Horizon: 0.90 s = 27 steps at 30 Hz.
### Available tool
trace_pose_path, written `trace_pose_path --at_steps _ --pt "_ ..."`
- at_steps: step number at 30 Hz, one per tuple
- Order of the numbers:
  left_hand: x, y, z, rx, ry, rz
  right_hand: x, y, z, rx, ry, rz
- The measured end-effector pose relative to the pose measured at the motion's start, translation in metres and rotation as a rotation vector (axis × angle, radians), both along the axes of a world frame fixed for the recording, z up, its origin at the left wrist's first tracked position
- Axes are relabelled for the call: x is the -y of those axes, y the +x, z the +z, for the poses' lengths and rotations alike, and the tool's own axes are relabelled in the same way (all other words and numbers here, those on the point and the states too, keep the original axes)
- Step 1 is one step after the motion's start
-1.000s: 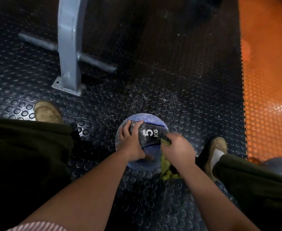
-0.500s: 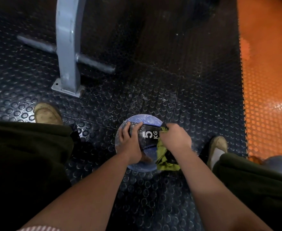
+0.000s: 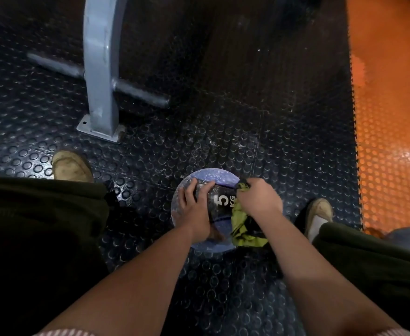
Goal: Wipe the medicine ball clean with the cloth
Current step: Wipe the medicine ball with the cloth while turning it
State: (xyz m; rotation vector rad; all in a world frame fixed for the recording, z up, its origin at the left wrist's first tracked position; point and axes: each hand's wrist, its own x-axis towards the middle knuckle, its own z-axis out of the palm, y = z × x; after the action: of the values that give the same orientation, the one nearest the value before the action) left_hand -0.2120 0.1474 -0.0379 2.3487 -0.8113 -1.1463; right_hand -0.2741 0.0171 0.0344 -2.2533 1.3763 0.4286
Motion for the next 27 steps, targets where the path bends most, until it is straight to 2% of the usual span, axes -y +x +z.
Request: trace_pose_path --at_steps 6,9,13,17,23,27 --pt "0.004 -0.002 0.007 0.075 0.104 -0.018 -0.029 0.023 -0.003 0.078 -0.008 0.191" --pt "-0.003 0.0 0.001 0.009 -0.008 0.049 -0.019 0.012 -0.003 0.064 0.002 0.117" --pt "-0.003 -0.001 -0.002 0.014 -0.022 0.051 -0.003 -0.01 -0.005 0.059 0.041 -0.07" --pt "-0.004 -0.003 -0.005 0.015 -0.048 0.071 -0.008 0.002 -0.004 0.055 0.019 -0.02" --pt "-0.011 0.005 -0.009 -0.002 -0.148 0.197 -0.031 0.026 -0.004 0.092 -0.001 0.191" --pt "-0.017 0.011 -0.011 -0.04 -0.145 0.146 -0.016 0.009 -0.005 0.098 0.034 0.008"
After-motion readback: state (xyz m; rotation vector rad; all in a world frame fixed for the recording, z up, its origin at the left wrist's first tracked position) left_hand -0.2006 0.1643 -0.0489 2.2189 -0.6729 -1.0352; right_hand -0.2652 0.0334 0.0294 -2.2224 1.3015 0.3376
